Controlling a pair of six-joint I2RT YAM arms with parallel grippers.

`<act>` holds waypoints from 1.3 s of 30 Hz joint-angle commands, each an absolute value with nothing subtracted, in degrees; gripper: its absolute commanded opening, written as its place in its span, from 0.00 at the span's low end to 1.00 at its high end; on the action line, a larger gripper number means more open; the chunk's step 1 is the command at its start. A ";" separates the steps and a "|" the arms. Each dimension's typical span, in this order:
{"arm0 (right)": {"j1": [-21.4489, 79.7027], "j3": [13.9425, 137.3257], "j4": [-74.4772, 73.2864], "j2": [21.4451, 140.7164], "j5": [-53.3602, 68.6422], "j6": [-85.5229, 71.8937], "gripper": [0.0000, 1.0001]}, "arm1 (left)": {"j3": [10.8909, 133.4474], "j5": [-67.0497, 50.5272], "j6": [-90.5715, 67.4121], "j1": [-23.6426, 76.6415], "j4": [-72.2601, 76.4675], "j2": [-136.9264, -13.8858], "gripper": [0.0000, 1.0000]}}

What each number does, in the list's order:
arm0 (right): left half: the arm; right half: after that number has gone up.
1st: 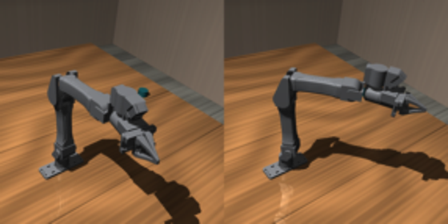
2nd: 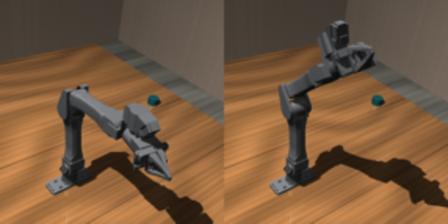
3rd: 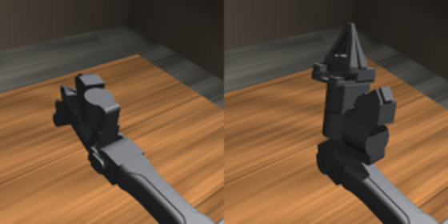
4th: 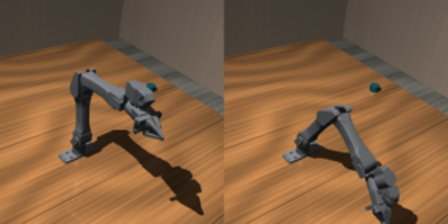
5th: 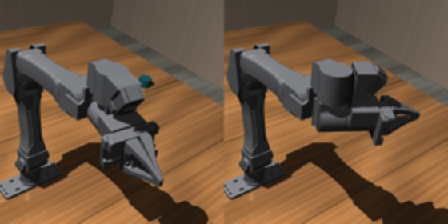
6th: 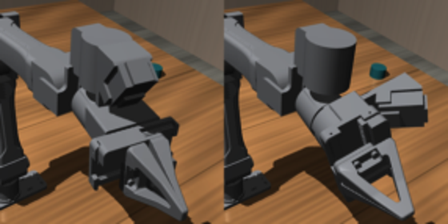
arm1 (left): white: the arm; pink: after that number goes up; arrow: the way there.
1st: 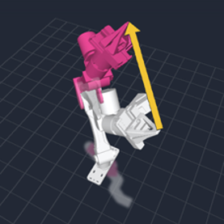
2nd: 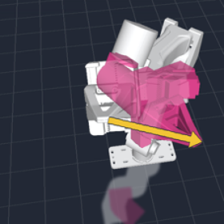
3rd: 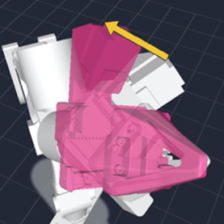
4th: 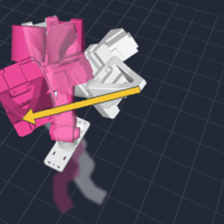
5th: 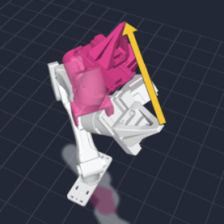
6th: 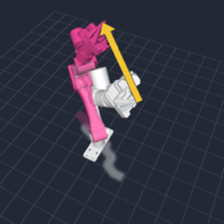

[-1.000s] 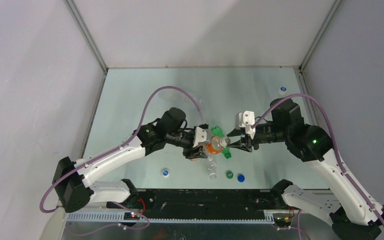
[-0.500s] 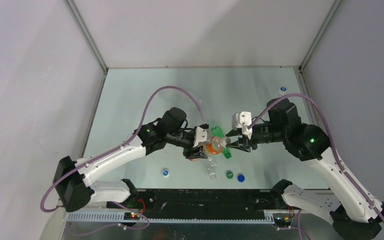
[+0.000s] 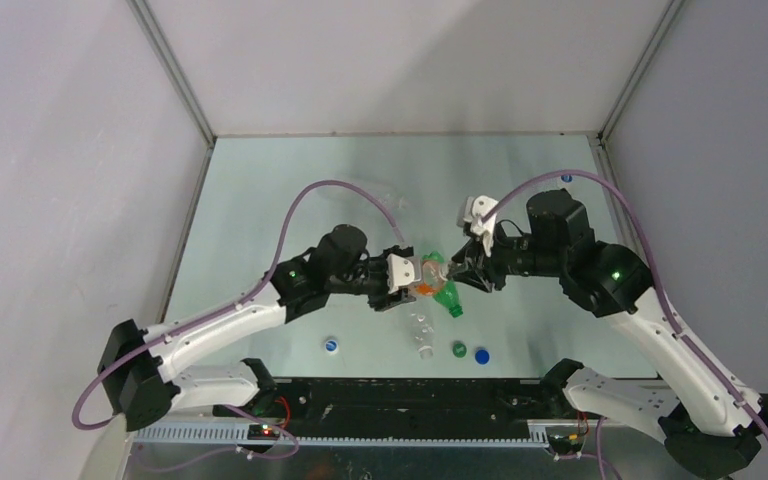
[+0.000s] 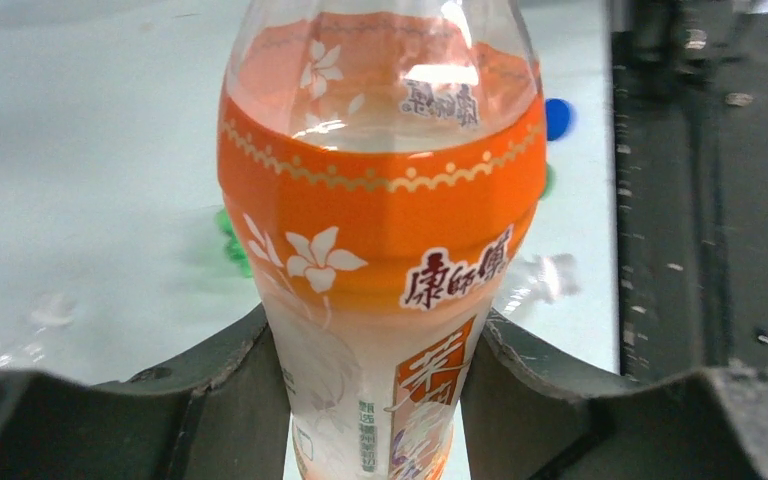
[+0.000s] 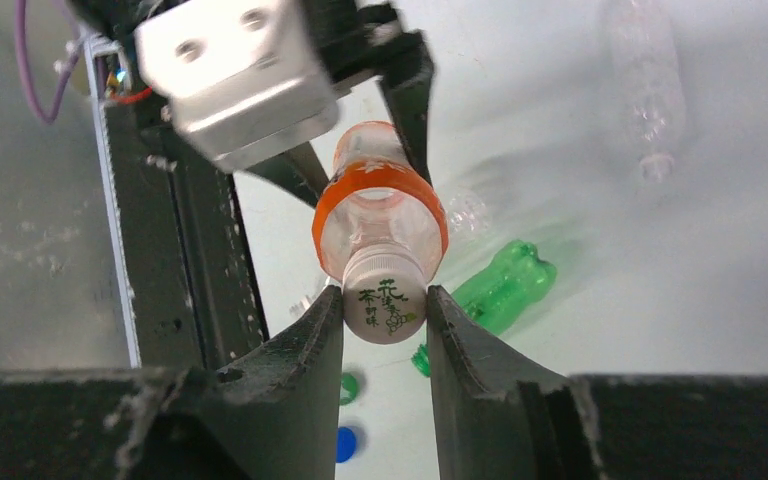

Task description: Screw on the bottle caps

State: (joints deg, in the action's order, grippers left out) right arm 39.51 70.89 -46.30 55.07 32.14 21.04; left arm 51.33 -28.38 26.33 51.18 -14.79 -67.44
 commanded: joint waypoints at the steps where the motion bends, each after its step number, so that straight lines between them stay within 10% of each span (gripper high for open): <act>1: 41.33 68.34 -41.48 55.79 19.65 -1.40 0.02 | 48.31 -12.17 24.35 54.37 6.50 -62.49 0.36; 8: 42.26 63.99 -36.50 55.75 5.95 -31.33 0.07 | 42.32 19.03 36.65 65.24 24.44 -64.24 0.36; 16: 42.73 62.47 -30.18 49.87 3.25 -28.09 0.31 | 40.94 23.77 34.85 66.51 21.72 -65.97 0.35; 23: 41.51 62.69 -27.95 45.25 12.18 -10.30 0.64 | 41.18 6.97 27.67 61.06 6.84 -63.73 0.36; 39: 40.15 66.13 -44.95 46.31 34.12 32.83 0.62 | 58.91 -39.62 35.63 49.26 -29.41 -70.98 0.38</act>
State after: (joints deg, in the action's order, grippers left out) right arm 40.14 63.40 -42.13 45.12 28.88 23.07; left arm 55.11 -28.51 32.42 49.67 -21.37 -69.36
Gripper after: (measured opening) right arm 0.628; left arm 0.558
